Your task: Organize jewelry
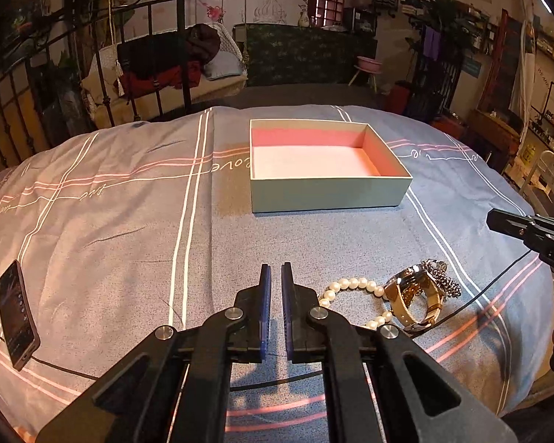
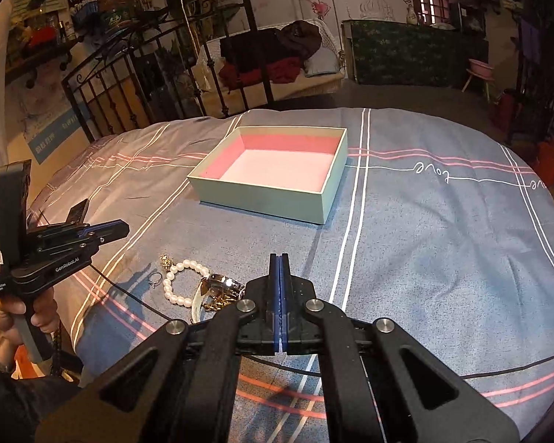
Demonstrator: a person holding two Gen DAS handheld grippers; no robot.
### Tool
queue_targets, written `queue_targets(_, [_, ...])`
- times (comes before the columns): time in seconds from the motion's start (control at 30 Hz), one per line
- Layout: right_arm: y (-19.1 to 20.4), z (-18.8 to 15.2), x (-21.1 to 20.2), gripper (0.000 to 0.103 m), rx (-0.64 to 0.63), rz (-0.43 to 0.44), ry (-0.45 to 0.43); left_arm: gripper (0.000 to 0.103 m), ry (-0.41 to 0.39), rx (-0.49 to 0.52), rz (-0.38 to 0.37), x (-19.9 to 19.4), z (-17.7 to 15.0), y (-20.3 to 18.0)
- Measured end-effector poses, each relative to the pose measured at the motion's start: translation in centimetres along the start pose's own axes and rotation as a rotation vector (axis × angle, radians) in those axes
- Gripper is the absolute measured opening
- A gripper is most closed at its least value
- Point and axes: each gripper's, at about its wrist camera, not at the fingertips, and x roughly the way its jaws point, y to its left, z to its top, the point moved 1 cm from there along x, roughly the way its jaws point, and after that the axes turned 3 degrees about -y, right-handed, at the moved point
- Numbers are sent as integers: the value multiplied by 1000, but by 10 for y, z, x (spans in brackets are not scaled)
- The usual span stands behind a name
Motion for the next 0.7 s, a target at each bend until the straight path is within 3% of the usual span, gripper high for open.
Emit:
queue_targets(0.23, [2, 16, 8, 1, -34, 6, -28, 6, -53, 7, -17, 0, 26, 2])
queue_targets(0.43, [0, 59, 39, 1, -78, 11, -55, 6, -102, 2, -70, 32, 84, -4])
queue_targets(0.57, [-6, 91, 90, 1, -89, -24, 2, 6, -62, 15, -72, 79, 116, -20])
queue_targets(0.7, [-9, 103, 133, 1, -103, -50, 67, 6, 40, -5, -89, 126, 124, -25])
